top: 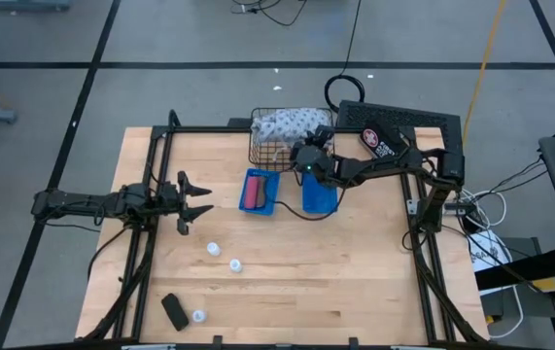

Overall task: Pick & Place Medicine items
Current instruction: Put the gray patient gown into the black wire basket

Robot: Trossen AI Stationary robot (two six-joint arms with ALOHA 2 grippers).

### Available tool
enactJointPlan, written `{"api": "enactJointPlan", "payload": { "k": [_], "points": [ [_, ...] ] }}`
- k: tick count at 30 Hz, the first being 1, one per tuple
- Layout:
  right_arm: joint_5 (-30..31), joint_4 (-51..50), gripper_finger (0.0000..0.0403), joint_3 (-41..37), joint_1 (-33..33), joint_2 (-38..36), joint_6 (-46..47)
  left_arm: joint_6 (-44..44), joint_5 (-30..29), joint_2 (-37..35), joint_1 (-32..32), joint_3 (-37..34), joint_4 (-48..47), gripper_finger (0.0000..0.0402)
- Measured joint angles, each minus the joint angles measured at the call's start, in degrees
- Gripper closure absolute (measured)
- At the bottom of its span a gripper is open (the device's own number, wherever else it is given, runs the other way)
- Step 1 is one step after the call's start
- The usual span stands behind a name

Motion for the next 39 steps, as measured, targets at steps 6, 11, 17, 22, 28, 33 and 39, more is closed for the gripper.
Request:
{"api": "enactJointPlan", "payload": {
  "k": [6, 11, 17, 22, 28, 33, 39],
  "points": [
    [-0.1, -1.0, 0.0385, 0.0, 0.0, 0.0, 1.3, 0.0, 0.0, 0.0, 0.0, 0.0, 0.0, 0.0179],
    [-0.1, -1.0, 0.0384, 0.0, 0.0, 0.0, 1.6, 0.0, 0.0, 0.0, 0.0, 0.0, 0.0, 0.0179],
    [-0.1, -1.0, 0.0370, 0.0, 0.0, 0.0, 2.8, 0.0, 0.0, 0.0, 0.0, 0.0, 0.0, 0.0179],
    [-0.7, -1.0, 0.0365, 0.0, 0.0, 0.0, 3.0, 0.0, 0.0, 0.0, 0.0, 0.0, 0.0, 0.0179],
    [-5.1, -1.0, 0.0363, 0.0, -0.1, 0.0, 6.1, 0.0, 0.0, 0.0, 0.0, 0.0, 0.0, 0.0179],
    [-6.2, -1.3, 0.0334, 0.0, -0.1, 0.0, 7.8, 0.0, 0.0, 0.0, 0.0, 0.0, 0.0, 0.0179],
    [-5.7, -1.2, 0.0281, 0.0, -0.1, 0.0, 7.6, 0.0, 0.0, 0.0, 0.0, 0.0, 0.0, 0.0179]
  ]
}}
